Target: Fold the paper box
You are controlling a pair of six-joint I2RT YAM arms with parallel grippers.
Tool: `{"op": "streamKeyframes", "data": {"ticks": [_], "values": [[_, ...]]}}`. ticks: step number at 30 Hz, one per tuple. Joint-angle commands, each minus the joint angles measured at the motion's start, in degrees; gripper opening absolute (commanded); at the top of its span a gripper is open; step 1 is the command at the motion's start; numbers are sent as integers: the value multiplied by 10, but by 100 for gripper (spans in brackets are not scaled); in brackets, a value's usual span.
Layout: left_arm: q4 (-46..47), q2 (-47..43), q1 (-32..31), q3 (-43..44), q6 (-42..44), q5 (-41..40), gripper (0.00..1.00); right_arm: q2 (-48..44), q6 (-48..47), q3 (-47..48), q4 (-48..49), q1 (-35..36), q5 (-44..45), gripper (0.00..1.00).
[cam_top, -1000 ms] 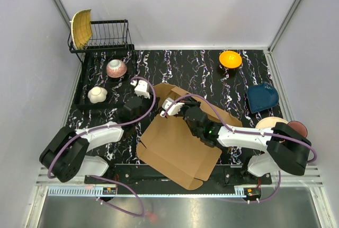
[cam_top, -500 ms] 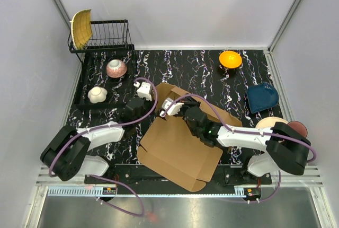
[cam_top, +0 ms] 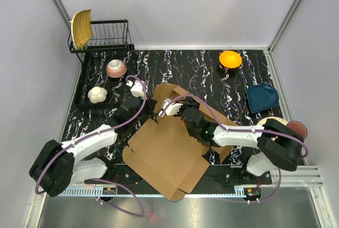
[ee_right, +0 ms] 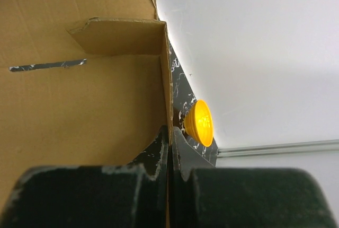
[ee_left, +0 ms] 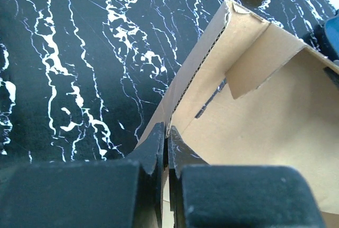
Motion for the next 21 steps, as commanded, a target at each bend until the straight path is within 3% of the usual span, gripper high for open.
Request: {"op": "streamKeyframes", "data": {"ticks": [1,7,21], "values": [[58,-32,-16,27,-70,-17,0,19,-15,-13,40,4,46,0],[111,-31,-55,-20,-98,-48,0,19,-72,-21,112,6,59,0],[222,26,-105,-96,-158,-88,0,10,-148,-39,180,30,62,0]]}}
